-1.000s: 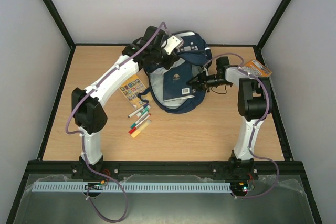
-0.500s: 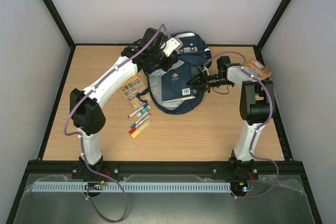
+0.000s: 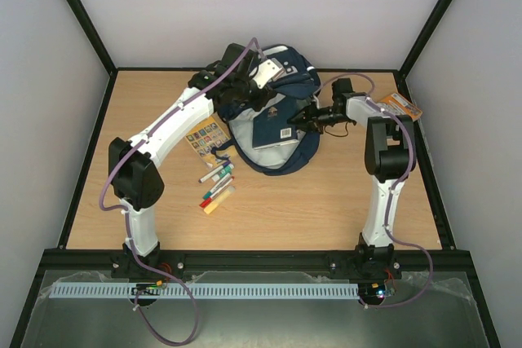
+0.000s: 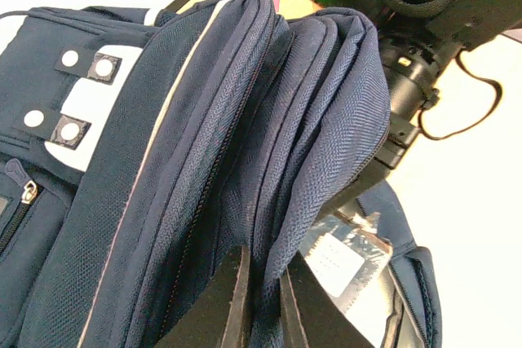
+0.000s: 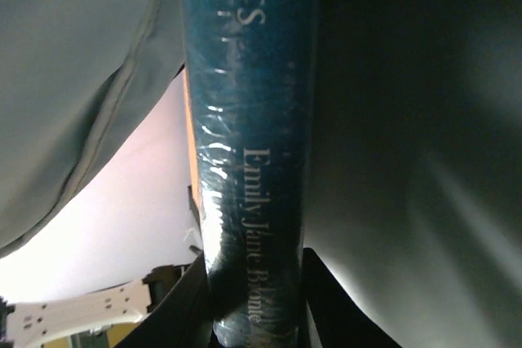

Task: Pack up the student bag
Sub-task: Place the book in the student bag.

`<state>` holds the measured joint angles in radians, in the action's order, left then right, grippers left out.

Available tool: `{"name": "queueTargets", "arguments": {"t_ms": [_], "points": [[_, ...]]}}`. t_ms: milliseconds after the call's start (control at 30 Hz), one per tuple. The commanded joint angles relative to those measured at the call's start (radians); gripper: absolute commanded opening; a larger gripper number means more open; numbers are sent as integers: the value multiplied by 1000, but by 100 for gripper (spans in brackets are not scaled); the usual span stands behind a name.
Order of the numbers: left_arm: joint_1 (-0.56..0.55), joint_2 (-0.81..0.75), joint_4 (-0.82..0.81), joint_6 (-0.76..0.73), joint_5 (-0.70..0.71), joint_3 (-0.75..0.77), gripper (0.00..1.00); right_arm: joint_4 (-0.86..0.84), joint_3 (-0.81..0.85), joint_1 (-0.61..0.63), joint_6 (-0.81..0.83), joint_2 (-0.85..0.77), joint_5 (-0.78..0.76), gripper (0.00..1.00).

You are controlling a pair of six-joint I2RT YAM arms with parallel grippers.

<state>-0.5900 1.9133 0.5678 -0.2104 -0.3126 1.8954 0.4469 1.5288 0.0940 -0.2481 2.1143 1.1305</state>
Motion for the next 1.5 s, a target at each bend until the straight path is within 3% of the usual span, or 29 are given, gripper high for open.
{"name": "queueTargets", "arguments": {"t_ms": [0,200,400,600,767,933,1200,1467], "points": [[-10,-59,-42,-12,-37,39,2,-38,93,6,-4,42,11,2],[-9,-57,-37,-20,-20,36,2,36,72,7,56,19,-122,38],[-9,-68,-31,-23,-11,6,2,116,-37,7,197,-143,-247,56],[-8,-99,-8,-51,-3,-47,2,174,-210,9,399,-340,-410,61],[-8,-127,15,-94,-3,-76,2,204,-363,65,658,-535,-579,59],[-7,-139,27,-126,23,-76,3,104,-500,147,858,-660,-752,56],[-7,-133,43,-122,-9,-70,2,-80,-529,307,865,-586,-983,56],[-7,-143,44,-122,-17,-70,2,-143,-459,329,811,-447,-1053,58]]}}
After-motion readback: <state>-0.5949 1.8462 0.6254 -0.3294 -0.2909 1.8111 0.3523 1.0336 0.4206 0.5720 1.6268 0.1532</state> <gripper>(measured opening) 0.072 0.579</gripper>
